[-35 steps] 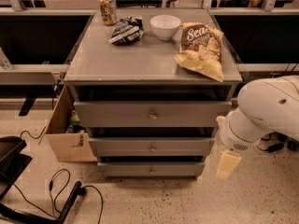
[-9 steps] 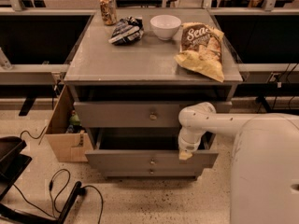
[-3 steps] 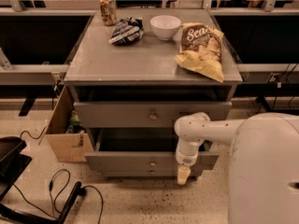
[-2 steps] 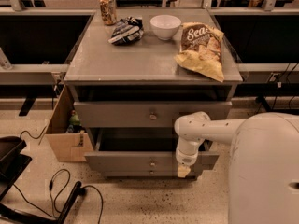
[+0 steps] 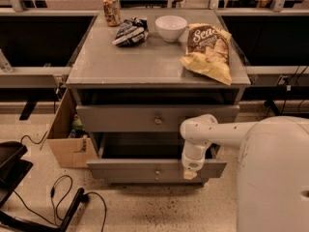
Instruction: Open middle drawer
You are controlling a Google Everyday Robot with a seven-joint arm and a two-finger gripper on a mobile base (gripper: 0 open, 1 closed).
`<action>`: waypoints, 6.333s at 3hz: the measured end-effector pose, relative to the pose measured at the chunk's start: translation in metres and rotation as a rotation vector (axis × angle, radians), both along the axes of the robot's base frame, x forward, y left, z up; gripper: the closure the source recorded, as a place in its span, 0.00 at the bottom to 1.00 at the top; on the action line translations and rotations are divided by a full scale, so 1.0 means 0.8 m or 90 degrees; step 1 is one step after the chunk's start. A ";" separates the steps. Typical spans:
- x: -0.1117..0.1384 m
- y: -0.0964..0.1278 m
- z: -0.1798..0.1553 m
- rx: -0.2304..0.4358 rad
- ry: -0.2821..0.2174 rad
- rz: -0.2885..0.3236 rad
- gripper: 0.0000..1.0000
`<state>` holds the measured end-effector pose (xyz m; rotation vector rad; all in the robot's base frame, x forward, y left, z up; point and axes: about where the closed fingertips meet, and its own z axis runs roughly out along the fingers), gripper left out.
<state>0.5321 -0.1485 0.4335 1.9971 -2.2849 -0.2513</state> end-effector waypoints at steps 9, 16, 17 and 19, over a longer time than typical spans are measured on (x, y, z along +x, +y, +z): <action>-0.025 0.004 0.024 0.006 0.038 0.003 1.00; -0.070 0.011 0.044 0.022 0.097 0.018 1.00; -0.070 0.011 0.044 0.022 0.097 0.018 0.81; -0.070 0.011 0.044 0.022 0.097 0.018 0.36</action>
Offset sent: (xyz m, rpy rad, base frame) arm -0.2880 -0.0407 0.1470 -0.1693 0.4328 -0.1803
